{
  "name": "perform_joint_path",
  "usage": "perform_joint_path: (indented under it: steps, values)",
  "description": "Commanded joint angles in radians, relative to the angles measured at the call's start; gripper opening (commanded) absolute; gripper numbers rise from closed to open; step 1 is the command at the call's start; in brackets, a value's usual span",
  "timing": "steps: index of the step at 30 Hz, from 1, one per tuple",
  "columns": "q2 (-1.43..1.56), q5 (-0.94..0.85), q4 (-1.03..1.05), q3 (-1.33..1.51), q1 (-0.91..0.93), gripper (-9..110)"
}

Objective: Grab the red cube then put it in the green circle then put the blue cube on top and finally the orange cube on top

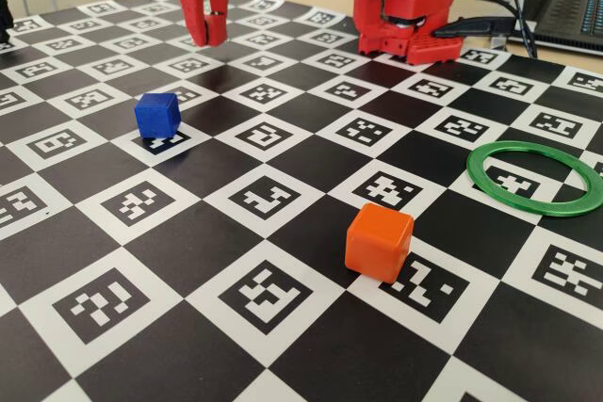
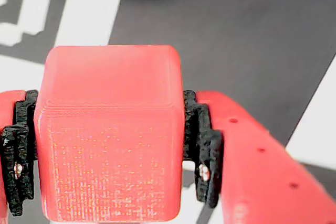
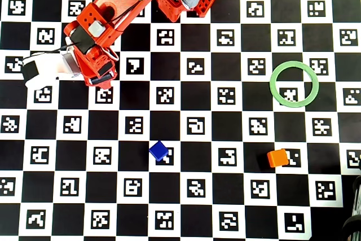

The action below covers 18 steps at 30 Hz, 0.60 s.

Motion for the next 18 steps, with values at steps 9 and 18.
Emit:
perform_joint_path:
  steps: [9,18]
  values:
    - [0.256,0.436,0.325,-0.222,-0.285,4]
    - [0.270,0.838,0.430,-0.324,-0.672,4]
